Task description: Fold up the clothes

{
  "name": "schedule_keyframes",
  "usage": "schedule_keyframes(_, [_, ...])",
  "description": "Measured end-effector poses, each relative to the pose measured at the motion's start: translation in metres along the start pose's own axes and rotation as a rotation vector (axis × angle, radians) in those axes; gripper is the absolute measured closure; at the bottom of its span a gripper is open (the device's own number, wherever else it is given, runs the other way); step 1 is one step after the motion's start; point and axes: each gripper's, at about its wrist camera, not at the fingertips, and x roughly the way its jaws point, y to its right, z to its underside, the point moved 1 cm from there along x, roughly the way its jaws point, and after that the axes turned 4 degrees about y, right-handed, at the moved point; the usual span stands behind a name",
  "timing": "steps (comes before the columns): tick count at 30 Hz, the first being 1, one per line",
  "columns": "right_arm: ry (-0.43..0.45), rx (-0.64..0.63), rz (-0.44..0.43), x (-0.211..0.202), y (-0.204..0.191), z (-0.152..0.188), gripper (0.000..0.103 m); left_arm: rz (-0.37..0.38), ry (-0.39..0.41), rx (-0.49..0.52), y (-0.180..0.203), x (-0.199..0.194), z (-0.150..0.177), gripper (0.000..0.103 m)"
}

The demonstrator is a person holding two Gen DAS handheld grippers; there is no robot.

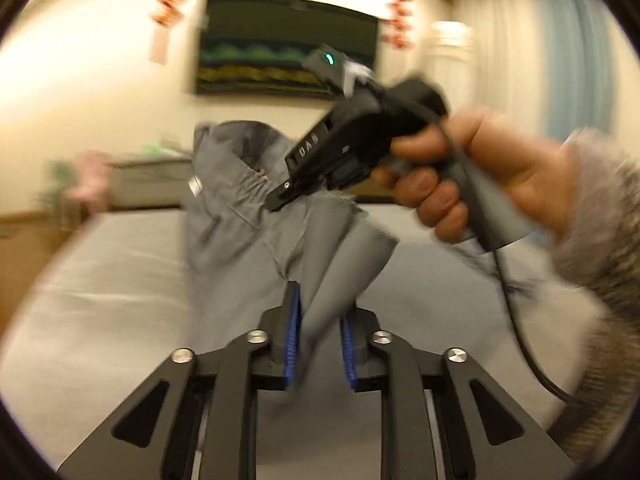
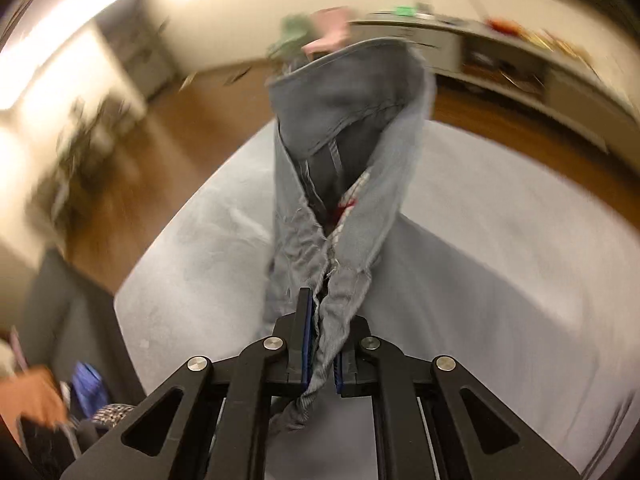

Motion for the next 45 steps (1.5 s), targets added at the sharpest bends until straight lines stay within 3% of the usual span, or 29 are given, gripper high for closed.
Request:
schedule_keyframes(3, [-0.002, 0.183, 0.0, 0.006, 0.081, 0.047, 0.094, 0.133, -0.037, 0.016, 0.014, 0.001, -0.001, 0.072])
schedule_keyframes(7, [-0.051, 0.342, 0.01, 0.047, 0.154, 0.102, 0.094, 0.14, -0.09, -0.071, -0.006, 0.014, -0.005, 0.072])
schedule_keyframes(10, [-0.044, 0.368, -0.024, 0.069, 0.16, 0.135, 0.093, 0.093, -0.151, -0.164, -0.02, 0.034, -0.01, 0.071])
schedule_keyframes(16, [-0.046, 0.28, 0.015, 0.084, 0.161, 0.133, 0.092, -0.121, -0.46, -0.112, -0.053, 0.122, 0.006, 0.071])
schedule_keyframes(18, [-0.024, 0.28, -0.002, 0.09, 0.148, 0.141, 0.092, -0.136, -0.471, -0.089, -0.064, 0.135, 0.003, 0.071])
schedule_keyframes(22, [0.021, 0.28, -0.037, 0.101, 0.12, 0.157, 0.092, -0.069, -0.405, -0.108, -0.068, 0.164, -0.031, 0.071])
schedule_keyframes(26, [-0.043, 0.232, -0.01, 0.139, 0.123, 0.171, 0.092, -0.092, -0.552, -0.118, -0.073, 0.215, -0.016, 0.072])
schedule_keyframes(28, [-0.076, 0.207, 0.004, 0.158, 0.125, 0.178, 0.078, -0.113, -0.588, -0.103, -0.07, 0.222, -0.011, 0.072])
schedule_keyframes(30, [-0.023, 0.146, 0.119, 0.14, 0.122, 0.172, 0.063, -0.109, -0.573, -0.087, -0.064, 0.218, -0.016, 0.072])
schedule_keyframes(33, [0.119, 0.092, 0.203, 0.114, 0.113, 0.153, 0.061, -0.057, -0.532, -0.106, -0.057, 0.209, -0.026, 0.072])
schedule_keyframes(38, [0.026, 0.076, 0.235, 0.161, 0.143, 0.118, 0.061, -0.028, -0.515, -0.117, -0.058, 0.207, -0.037, 0.072])
schedule_keyframes(43, [-0.07, 0.061, 0.266, 0.209, 0.175, 0.084, 0.063, -0.058, -0.592, -0.138, -0.06, 0.219, -0.018, 0.072])
schedule_keyframes(45, [-0.047, 0.055, 0.278, 0.217, 0.176, 0.081, 0.063, -0.066, -0.592, -0.118, -0.054, 0.219, -0.018, 0.072])
